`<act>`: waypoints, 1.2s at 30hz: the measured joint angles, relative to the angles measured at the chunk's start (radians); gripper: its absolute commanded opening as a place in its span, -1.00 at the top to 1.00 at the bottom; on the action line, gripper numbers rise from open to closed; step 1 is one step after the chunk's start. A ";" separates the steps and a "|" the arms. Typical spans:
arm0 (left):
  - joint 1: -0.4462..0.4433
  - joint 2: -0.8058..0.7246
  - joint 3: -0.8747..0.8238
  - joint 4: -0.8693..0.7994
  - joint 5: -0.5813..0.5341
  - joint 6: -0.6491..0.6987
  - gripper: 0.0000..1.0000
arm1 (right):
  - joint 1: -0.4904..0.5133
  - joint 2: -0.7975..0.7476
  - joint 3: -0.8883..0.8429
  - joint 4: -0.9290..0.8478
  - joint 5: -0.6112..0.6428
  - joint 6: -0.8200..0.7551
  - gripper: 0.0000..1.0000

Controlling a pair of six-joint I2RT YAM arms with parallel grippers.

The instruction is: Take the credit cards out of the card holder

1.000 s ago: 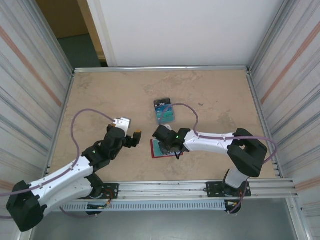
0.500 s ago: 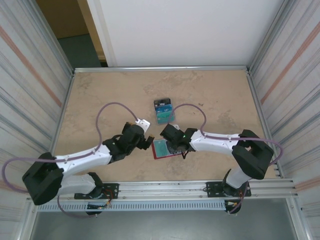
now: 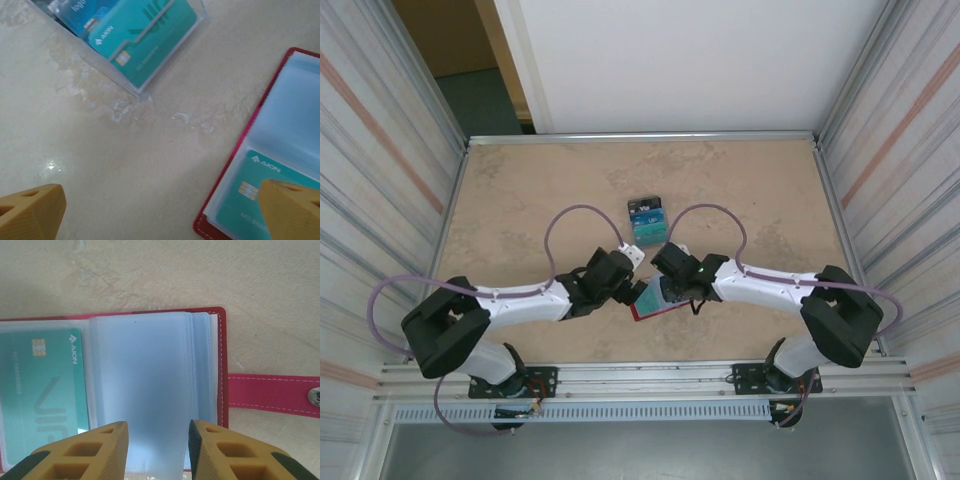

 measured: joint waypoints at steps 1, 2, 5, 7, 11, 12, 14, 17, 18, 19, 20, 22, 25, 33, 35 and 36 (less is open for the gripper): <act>-0.005 0.004 0.000 -0.005 -0.004 -0.011 -0.98 | -0.005 -0.012 -0.003 -0.002 0.001 0.000 0.26; -0.010 0.006 0.000 -0.008 -0.006 -0.021 -0.98 | -0.010 -0.023 -0.005 -0.005 0.002 0.000 0.25; -0.013 0.007 -0.001 -0.015 -0.014 -0.061 -0.98 | -0.036 -0.073 -0.023 -0.011 -0.001 0.001 0.23; -0.013 0.008 -0.005 -0.017 -0.022 -0.084 -0.98 | -0.058 -0.113 -0.036 -0.011 -0.013 0.004 0.22; -0.013 0.025 -0.010 -0.023 -0.029 -0.109 -0.98 | -0.098 -0.174 -0.052 0.011 -0.077 0.013 0.21; -0.013 0.035 -0.010 -0.023 -0.030 -0.114 -0.97 | -0.107 -0.182 -0.056 0.021 -0.098 0.019 0.21; -0.013 0.057 -0.010 -0.024 -0.035 -0.117 -0.97 | -0.119 -0.186 -0.058 0.038 -0.139 0.027 0.21; -0.013 0.087 -0.010 -0.034 -0.053 -0.121 -0.98 | -0.125 -0.185 -0.066 0.071 -0.205 0.040 0.20; -0.013 0.091 -0.011 -0.034 -0.059 -0.121 -0.98 | -0.125 -0.184 -0.068 0.085 -0.230 0.047 0.20; -0.013 0.092 -0.011 -0.033 -0.066 -0.121 -0.98 | -0.126 -0.182 -0.069 0.094 -0.249 0.053 0.20; -0.013 0.092 -0.011 -0.033 -0.075 -0.121 -0.98 | -0.126 -0.176 -0.069 0.108 -0.274 0.058 0.20; -0.013 0.092 -0.014 -0.032 -0.093 -0.121 -0.97 | -0.126 -0.158 -0.069 0.138 -0.318 0.069 0.21; -0.013 0.092 -0.019 -0.029 -0.123 -0.117 -0.97 | -0.126 -0.117 -0.069 0.178 -0.374 0.082 0.24; -0.008 0.085 -0.023 -0.025 -0.161 -0.067 -0.98 | -0.126 -0.002 -0.067 0.236 -0.485 0.110 0.34; -0.008 0.071 -0.023 -0.032 -0.161 -0.059 -0.97 | -0.126 0.017 -0.066 0.254 -0.510 0.116 0.35; -0.008 0.062 -0.024 -0.035 -0.161 -0.059 -0.98 | -0.126 0.024 -0.064 0.259 -0.520 0.122 0.35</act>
